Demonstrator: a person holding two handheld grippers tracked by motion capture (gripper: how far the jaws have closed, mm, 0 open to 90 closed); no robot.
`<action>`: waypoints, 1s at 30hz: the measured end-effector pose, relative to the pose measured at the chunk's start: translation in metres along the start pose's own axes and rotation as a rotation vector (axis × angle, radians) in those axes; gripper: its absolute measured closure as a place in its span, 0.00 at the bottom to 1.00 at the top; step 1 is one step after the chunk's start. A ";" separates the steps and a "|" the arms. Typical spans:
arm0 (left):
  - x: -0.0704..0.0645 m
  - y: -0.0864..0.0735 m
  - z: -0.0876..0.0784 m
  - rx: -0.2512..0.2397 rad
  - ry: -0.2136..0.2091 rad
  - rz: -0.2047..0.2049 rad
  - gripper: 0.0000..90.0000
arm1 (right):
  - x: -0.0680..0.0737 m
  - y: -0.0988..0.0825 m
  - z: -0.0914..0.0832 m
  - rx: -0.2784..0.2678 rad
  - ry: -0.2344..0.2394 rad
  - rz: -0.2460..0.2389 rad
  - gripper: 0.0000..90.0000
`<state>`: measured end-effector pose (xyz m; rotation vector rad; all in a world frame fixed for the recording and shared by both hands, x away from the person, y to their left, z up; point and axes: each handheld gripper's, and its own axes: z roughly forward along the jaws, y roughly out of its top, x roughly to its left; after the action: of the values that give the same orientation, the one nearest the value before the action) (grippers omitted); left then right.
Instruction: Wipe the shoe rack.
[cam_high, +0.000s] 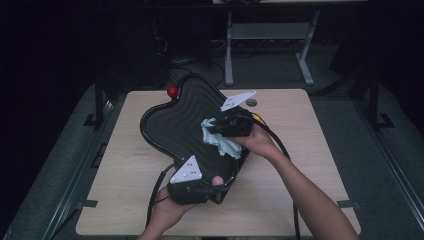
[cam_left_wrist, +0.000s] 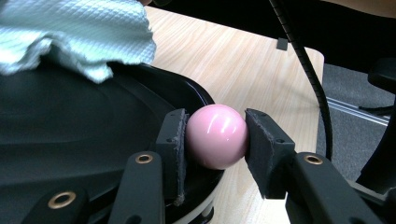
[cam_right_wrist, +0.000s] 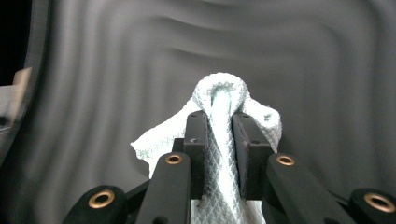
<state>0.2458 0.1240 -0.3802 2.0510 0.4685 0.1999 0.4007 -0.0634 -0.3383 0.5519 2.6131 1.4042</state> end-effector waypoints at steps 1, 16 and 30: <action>0.000 0.000 -0.001 0.001 -0.002 -0.001 0.67 | 0.006 0.003 0.003 0.000 0.018 -0.022 0.85; 0.000 -0.003 -0.004 -0.004 0.002 -0.004 0.67 | 0.006 0.042 0.024 0.005 0.048 -0.079 0.85; 0.000 -0.003 -0.004 -0.006 0.002 -0.001 0.67 | -0.011 0.072 0.038 -0.021 -0.035 -0.045 0.85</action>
<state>0.2434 0.1284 -0.3808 2.0446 0.4700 0.2029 0.4397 -0.0014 -0.3005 0.5071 2.5639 1.3945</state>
